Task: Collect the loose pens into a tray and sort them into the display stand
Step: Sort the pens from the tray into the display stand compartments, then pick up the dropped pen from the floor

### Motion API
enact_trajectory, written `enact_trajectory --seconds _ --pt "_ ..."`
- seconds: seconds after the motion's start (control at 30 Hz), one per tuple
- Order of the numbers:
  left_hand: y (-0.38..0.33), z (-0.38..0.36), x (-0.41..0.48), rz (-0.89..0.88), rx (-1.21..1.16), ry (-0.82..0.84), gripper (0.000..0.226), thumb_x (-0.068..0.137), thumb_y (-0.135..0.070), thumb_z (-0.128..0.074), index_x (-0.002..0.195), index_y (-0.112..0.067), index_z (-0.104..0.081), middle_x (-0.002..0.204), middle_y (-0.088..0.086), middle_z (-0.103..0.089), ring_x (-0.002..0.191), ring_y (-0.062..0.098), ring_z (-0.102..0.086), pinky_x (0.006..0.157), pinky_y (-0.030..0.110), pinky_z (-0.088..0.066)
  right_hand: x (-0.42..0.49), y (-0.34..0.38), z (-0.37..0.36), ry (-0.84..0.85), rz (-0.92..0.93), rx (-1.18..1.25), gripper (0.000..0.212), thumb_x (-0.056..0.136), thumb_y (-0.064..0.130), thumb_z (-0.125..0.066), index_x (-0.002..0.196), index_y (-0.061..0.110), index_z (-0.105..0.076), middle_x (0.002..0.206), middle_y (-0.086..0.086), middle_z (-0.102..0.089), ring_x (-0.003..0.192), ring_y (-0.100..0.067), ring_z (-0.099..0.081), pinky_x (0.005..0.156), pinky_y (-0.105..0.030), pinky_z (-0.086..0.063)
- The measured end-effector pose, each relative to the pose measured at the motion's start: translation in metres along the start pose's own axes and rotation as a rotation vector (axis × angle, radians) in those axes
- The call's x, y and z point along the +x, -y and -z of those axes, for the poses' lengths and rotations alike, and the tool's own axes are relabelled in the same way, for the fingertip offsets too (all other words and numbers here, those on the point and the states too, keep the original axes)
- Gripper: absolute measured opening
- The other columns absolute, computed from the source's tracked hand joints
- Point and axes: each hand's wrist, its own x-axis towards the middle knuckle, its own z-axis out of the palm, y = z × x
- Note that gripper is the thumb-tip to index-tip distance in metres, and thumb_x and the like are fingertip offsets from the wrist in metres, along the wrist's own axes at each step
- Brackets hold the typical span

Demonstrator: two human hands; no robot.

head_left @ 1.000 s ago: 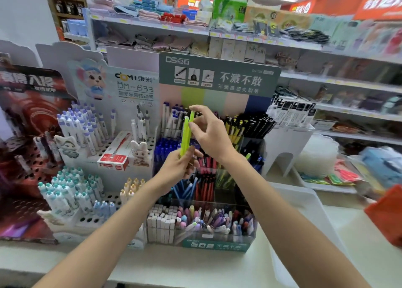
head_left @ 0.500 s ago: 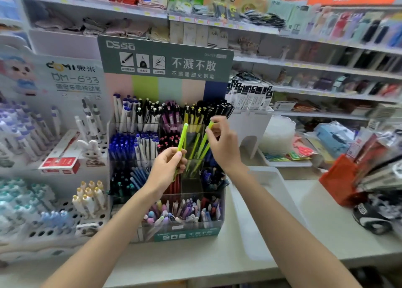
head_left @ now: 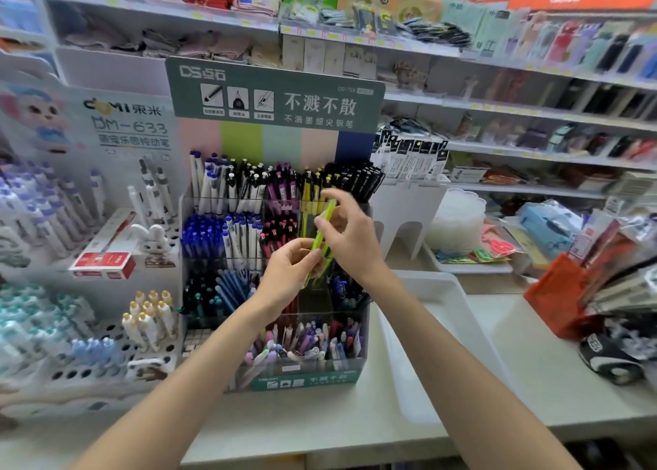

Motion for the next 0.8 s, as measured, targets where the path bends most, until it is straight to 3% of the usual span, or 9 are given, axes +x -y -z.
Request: enact_trajectory --seconds 0.1,0.2,0.4,0.5,0.6,0.67,0.8 --pt "0.003 0.009 -0.003 0.023 0.004 -0.046 0.016 0.099 -0.016 -0.060 0.114 -0.012 -0.065 0.101 0.008 -0.072 0.093 0.017 -0.069 0.087 0.029 -0.056 0.006 -0.001 0.014 -0.253 -0.094 0.105 0.034 0.093 0.010 -0.064 0.120 0.015 -0.044 0.074 0.002 -0.061 0.060 -0.005 -0.057 0.059 -0.025 -0.050" --pt "0.003 0.023 -0.008 0.042 0.038 -0.089 0.013 0.100 -0.014 -0.057 0.111 -0.014 -0.064 0.106 0.010 -0.070 0.096 0.017 -0.068 0.086 0.031 -0.058 0.012 -0.005 0.019 -0.407 -0.052 0.001 0.031 0.093 0.014 -0.065 0.118 0.013 -0.045 0.078 0.007 -0.061 0.068 -0.009 -0.061 0.064 -0.029 -0.053" --pt "0.000 0.040 -0.018 0.073 0.063 -0.103 0.012 0.102 -0.014 -0.053 0.103 -0.016 -0.065 0.098 0.007 -0.070 0.079 0.010 -0.067 0.078 0.026 -0.058 0.003 -0.023 -0.010 -0.263 0.050 -0.242 0.020 0.090 0.012 -0.069 0.106 0.006 -0.060 0.087 0.000 -0.061 0.078 -0.014 -0.059 0.071 -0.028 -0.052" --pt "0.002 0.047 -0.025 0.076 0.109 -0.124 0.012 0.102 -0.014 -0.054 0.105 -0.013 -0.065 0.096 0.006 -0.071 0.076 0.010 -0.067 0.077 0.028 -0.058 -0.006 -0.033 -0.022 -0.212 0.094 -0.457 0.011 0.088 0.017 -0.070 0.094 0.008 -0.074 0.095 -0.005 -0.067 0.095 -0.020 -0.057 0.084 -0.029 -0.041" --pt "0.001 0.054 -0.033 0.080 0.168 -0.140 0.012 0.101 -0.014 -0.055 0.107 -0.009 -0.065 0.094 0.006 -0.070 0.073 0.010 -0.065 0.073 0.026 -0.057 -0.014 -0.035 -0.021 -0.212 0.055 -0.510 0.022 0.091 0.018 -0.066 0.110 0.009 -0.073 0.105 -0.006 -0.068 0.106 -0.024 -0.056 0.092 -0.033 -0.037" --pt "0.001 0.057 -0.039 0.072 0.251 -0.151 0.011 0.100 -0.016 -0.057 0.104 -0.010 -0.065 0.091 0.006 -0.069 0.072 0.011 -0.063 0.068 0.025 -0.055 -0.026 -0.029 -0.019 -0.213 0.064 -0.483 0.026 0.091 0.015 -0.064 0.116 0.008 -0.068 0.107 -0.006 -0.069 0.101 -0.022 -0.058 0.090 -0.027 -0.038" --pt "0.003 0.059 -0.057 0.021 0.537 -0.174 0.010 0.095 -0.021 -0.065 0.091 -0.012 -0.065 0.081 0.004 -0.066 0.070 0.014 -0.058 0.066 0.026 -0.049 -0.065 -0.008 -0.021 -0.136 0.068 -0.370 0.022 0.090 0.011 -0.063 0.112 0.006 -0.067 0.098 -0.006 -0.065 0.068 -0.006 -0.048 0.065 -0.020 -0.040"
